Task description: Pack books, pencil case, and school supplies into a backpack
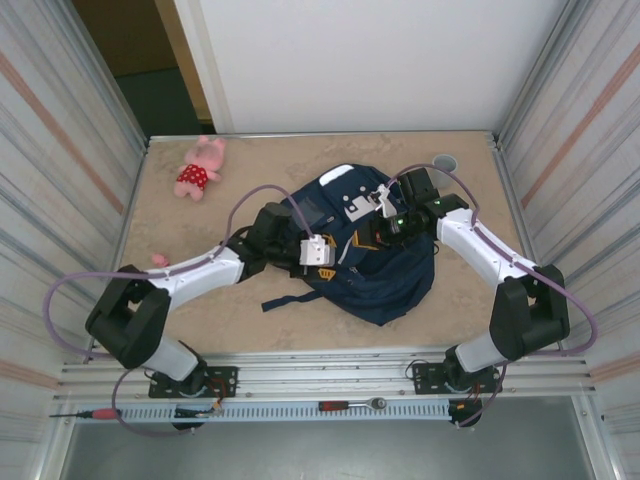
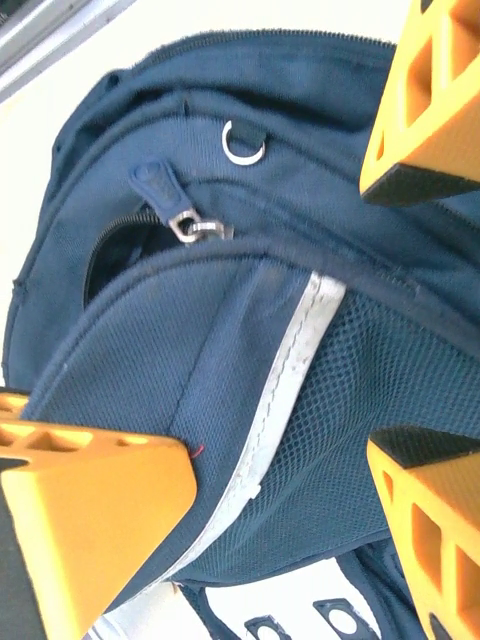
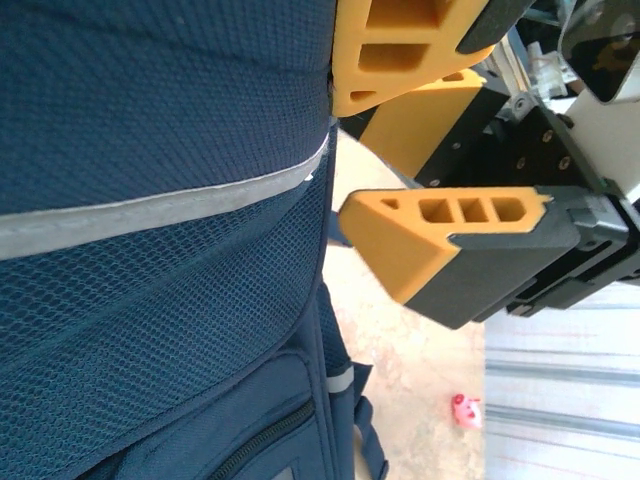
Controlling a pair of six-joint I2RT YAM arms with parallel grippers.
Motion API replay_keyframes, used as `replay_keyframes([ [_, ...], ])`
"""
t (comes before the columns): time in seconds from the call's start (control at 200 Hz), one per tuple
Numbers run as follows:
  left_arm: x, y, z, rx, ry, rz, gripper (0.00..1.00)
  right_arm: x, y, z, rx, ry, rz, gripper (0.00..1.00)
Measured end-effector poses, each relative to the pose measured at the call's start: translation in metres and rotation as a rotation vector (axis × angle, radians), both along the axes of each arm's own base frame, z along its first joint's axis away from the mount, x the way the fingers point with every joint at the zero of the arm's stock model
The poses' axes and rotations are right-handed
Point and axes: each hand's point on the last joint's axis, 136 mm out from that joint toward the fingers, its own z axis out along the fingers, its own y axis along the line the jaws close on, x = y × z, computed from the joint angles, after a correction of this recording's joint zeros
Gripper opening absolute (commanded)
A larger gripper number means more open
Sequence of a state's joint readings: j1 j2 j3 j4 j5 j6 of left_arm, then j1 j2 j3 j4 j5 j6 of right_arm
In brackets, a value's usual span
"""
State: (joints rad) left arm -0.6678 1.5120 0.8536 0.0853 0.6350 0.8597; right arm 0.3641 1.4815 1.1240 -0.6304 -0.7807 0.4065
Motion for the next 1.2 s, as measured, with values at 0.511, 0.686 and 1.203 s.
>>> replay_keyframes([
  [0.511, 0.002, 0.003, -0.006, 0.044, -0.027, 0.032, 0.00, -0.003, 0.000, 0.004, 0.011, -0.003, 0.006, 0.19],
  [0.686, -0.008, 0.017, 0.002, 0.058, -0.005, 0.087, 0.00, -0.007, -0.005, 0.020, 0.001, -0.057, -0.014, 0.47],
  [1.203, -0.010, 0.024, -0.004, 0.084, 0.082, 0.151, 0.00, -0.095, -0.032, 0.039, -0.448, -0.272, -0.069, 0.52],
])
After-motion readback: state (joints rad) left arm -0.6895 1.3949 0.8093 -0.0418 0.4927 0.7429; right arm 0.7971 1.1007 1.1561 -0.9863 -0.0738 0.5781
